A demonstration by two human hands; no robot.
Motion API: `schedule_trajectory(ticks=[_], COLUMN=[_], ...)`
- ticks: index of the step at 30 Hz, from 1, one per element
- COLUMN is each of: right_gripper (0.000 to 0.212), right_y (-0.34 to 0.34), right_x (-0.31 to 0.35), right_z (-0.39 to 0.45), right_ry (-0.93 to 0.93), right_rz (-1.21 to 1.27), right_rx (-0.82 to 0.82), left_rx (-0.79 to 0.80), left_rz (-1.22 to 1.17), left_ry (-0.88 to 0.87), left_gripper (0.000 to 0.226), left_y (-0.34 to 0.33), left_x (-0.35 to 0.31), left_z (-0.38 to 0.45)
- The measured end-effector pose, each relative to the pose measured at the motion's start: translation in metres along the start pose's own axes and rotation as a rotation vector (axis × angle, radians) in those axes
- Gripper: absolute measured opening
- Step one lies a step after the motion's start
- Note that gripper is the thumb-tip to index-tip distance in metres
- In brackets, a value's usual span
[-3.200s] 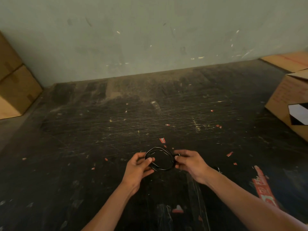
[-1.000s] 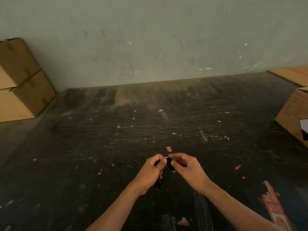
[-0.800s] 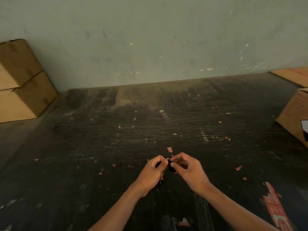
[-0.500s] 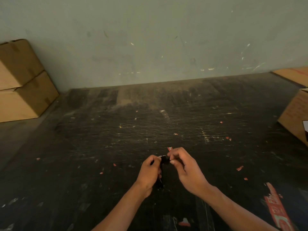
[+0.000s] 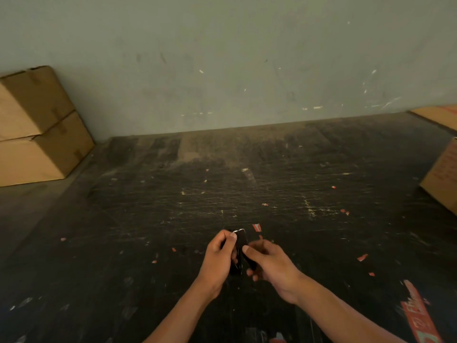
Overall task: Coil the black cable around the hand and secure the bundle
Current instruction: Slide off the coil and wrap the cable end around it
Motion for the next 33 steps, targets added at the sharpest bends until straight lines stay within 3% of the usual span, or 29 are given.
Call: schedule_trajectory(ticks=[4,9,16,21,28,33], right_gripper=[0.019,0.015,0.015,0.014,0.009,0.015], right_y=[0.000,0.012,0.010,-0.002,-0.011,-0.009], right_x=[0.000,-0.004,-0.026,-0.028,-0.024,-0.023], right_z=[-0.004,0.001,0.005,0.005,0.005,0.001], right_ry=[-0.075,-0.105,-0.299,-0.439,-0.371,-0.336], right_rz=[0.025,0.041,-0.017,0.171,0.445,0.425], right_rx=[0.087,-0.034,-0.138,-0.179,-0.161,-0.091], left_rx=[0.037,-0.006,-0.003,-0.038,-0.079,-0.124], left_rz=[0.057,0.051,0.200,0.306,0.268,0.179], left_ry=[-0.033,-0.020,-0.118,-0.171,-0.099,-0.090], left_gripper=[0.025,0.023,0.013,0.016,0.020,0.022], left_y=[0.002,0.008,0.001,-0.007,-0.007,-0.005], left_x=[0.001,0.011,0.004,0.007,0.015,0.014], left_z=[0.004,0.010,0.009,0.005,0.001,0.002])
Point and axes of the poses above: each hand's wrist, its own z-axis towards the middle knuckle, its own y-axis out of the back of the hand, x = y × z, the point moved 5 cm from there along z, towards the middle knuckle, and after that the axes turned 7 degrees about -x, right-handed, at the moved point
